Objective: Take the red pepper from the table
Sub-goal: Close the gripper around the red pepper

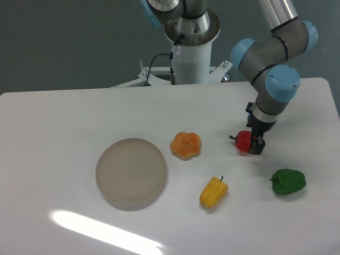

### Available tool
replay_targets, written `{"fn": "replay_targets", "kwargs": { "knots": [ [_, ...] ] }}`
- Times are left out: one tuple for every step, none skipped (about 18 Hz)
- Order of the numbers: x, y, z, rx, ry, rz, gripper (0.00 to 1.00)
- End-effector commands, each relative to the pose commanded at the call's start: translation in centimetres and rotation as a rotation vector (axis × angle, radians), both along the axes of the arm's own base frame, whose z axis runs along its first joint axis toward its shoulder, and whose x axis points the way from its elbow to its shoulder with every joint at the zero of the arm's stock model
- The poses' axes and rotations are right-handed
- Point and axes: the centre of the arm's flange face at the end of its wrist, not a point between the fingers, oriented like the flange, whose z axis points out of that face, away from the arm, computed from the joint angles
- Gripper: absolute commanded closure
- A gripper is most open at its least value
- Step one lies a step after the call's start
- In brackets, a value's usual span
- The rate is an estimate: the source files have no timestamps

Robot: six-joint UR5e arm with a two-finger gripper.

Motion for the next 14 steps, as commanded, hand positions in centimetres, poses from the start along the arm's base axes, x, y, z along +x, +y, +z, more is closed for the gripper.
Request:
{"fn": "replay_targets", "kwargs": {
  "knots": [
    [-0.1,-0.1,-0.1,-0.019,0.01,-0.004,0.0],
    [-0.2,-0.1,0.1,-0.023,0.015,-0.007,0.0],
    [-0.1,-0.3,-0.3,-0.025,0.008,-0.004,0.0],
    [-0.2,-0.2,-0.6,-0.025,0.011,-0.004,0.0],
    [-0.2,-0.1,-1.2,-0.026,0.01,-0.006,0.0],
    [-0.1,0.1,-1.4,-0.026,0.006,-0.006,0.0],
    [-0.1,0.2,-1.7,-0.028,0.002,-0.006,0.0],
    [0.0,0.3,-2.0,-0.03,0.0,-0.01,0.0],
    [0.0,0.3,-2.0,-0.03,0.0,-0.01,0.0],
    [0.0,0.3,-2.0,-0.029,0.001,-0.012,0.0],
    [0.0,0.3,-2.0,-0.03,0.0,-0.01,0.0],
    [0.1,0.3,-2.0,-0.03,-0.002,-0.013,0.0],
    [0.1,0.3,-2.1,-0.031,-0.003,-0.01,0.0],
    [0.3,0.3,-2.1,-0.032,-0.005,-0.004,0.01]
  ]
}}
